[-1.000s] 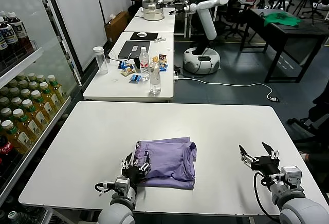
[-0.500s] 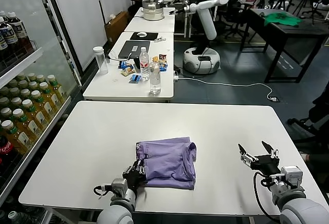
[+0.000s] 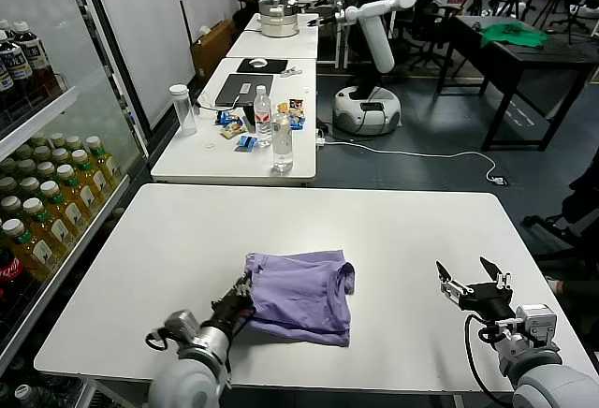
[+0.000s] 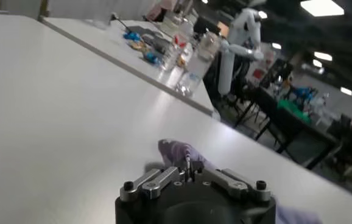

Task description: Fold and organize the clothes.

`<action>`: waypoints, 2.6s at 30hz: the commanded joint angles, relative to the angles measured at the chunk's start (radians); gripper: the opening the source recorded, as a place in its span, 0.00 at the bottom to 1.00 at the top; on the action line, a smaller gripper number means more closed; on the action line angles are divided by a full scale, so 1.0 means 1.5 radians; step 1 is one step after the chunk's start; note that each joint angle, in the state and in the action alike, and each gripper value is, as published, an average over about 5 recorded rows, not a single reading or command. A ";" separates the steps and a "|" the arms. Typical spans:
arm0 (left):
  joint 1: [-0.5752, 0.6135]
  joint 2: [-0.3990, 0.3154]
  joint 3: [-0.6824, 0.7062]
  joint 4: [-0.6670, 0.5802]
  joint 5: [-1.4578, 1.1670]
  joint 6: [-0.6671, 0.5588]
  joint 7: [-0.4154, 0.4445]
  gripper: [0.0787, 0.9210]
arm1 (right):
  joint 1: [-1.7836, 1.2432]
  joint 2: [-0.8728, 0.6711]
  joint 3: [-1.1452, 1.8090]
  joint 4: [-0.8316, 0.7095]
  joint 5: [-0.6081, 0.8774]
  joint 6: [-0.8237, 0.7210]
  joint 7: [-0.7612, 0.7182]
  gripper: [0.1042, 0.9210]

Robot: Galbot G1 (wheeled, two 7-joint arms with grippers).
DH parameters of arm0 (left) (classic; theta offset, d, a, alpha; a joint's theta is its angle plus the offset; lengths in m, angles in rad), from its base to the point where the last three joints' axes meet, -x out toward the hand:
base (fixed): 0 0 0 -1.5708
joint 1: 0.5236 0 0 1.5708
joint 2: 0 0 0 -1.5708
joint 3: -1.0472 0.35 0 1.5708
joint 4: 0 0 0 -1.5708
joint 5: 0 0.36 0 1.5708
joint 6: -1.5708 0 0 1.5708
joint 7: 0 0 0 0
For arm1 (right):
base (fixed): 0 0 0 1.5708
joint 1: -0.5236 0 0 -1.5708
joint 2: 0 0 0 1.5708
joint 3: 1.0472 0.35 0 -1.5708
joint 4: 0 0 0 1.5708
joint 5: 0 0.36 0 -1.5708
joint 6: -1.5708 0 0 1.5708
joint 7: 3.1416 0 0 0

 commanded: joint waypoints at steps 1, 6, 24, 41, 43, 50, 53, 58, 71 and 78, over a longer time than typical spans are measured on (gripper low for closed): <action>0.000 0.087 -0.248 -0.042 -0.284 0.009 0.002 0.04 | 0.001 0.001 0.001 0.001 0.003 0.001 0.000 0.88; -0.010 0.180 -0.362 -0.052 -0.365 0.033 0.006 0.04 | 0.005 0.003 -0.001 -0.002 0.004 0.003 -0.001 0.88; -0.116 -0.018 0.215 0.090 0.251 0.007 0.129 0.04 | -0.006 0.008 0.017 0.002 0.011 0.010 -0.003 0.88; -0.226 -0.086 0.335 0.199 0.366 -0.006 0.157 0.16 | 0.019 -0.028 0.035 -0.007 0.050 0.011 -0.003 0.88; -0.207 -0.077 0.320 0.163 0.356 -0.019 0.157 0.23 | 0.030 -0.030 0.023 -0.010 0.050 0.010 -0.002 0.88; -0.121 -0.034 0.171 0.016 0.321 -0.055 0.128 0.47 | 0.098 0.011 -0.127 -0.019 0.027 0.016 0.032 0.88; -0.082 0.005 0.087 -0.011 0.351 -0.085 0.104 0.57 | 0.141 0.056 -0.239 -0.048 -0.013 0.021 0.054 0.88; 0.001 0.062 -0.031 -0.015 0.371 -0.127 0.078 0.74 | 0.205 0.133 -0.363 -0.140 -0.059 0.025 0.085 0.88; 0.083 0.050 -0.103 -0.035 0.370 -0.156 0.067 0.88 | 0.313 0.291 -0.457 -0.335 -0.042 0.028 0.142 0.88; 0.086 0.046 -0.097 -0.039 0.373 -0.158 0.066 0.88 | 0.349 0.345 -0.440 -0.381 -0.001 0.025 0.153 0.88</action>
